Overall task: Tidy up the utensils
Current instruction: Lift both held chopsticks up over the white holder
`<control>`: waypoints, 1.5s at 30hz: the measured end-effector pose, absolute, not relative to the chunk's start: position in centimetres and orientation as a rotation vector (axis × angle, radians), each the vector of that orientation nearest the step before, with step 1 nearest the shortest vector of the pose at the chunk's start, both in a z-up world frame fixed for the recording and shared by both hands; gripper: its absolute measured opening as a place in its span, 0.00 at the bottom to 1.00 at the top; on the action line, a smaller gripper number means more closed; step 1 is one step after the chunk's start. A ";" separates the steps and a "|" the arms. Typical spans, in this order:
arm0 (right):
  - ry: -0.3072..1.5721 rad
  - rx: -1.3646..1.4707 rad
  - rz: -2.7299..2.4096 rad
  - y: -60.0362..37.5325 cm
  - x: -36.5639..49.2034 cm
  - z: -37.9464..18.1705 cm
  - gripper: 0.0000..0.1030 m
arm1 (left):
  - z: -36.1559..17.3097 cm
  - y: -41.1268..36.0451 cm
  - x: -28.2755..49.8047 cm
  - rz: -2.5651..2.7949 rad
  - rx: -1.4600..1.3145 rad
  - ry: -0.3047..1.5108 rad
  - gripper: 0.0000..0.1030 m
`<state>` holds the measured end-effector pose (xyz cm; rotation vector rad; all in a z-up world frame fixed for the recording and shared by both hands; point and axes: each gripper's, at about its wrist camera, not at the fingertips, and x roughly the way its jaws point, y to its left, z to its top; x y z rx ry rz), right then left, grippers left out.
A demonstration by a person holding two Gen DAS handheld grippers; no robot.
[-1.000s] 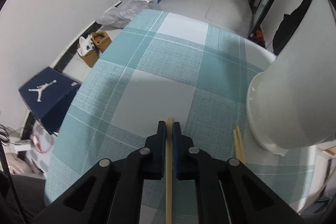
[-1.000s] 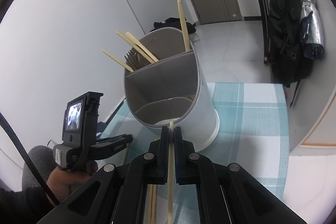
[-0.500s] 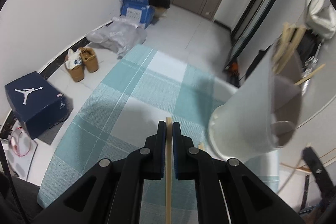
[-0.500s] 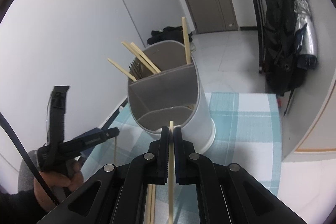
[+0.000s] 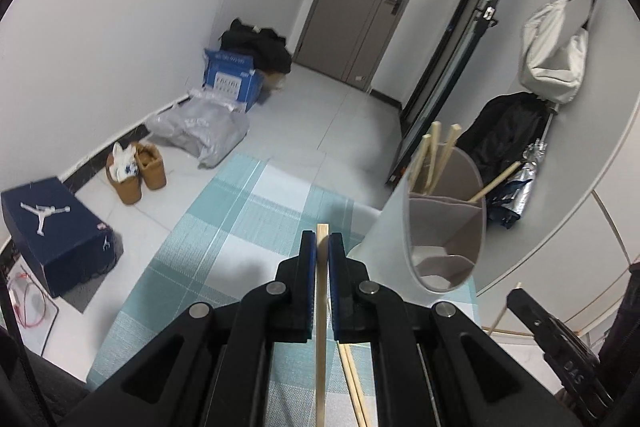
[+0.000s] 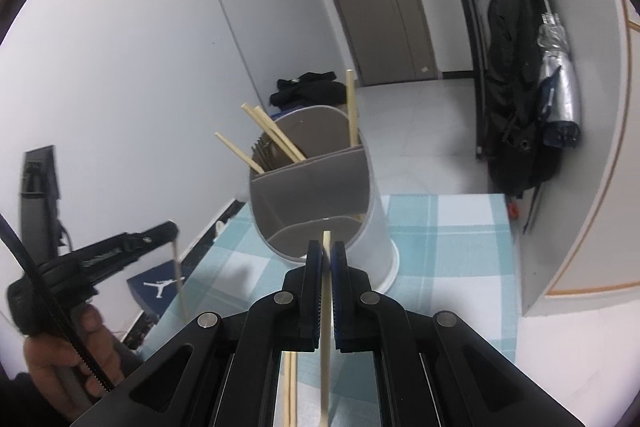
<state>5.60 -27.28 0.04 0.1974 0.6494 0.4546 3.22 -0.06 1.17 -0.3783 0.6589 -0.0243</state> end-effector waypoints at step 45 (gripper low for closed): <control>0.394 0.289 0.439 -30.6 6.0 12.2 0.03 | 12.7 -2.7 5.5 -0.153 -0.333 0.241 0.02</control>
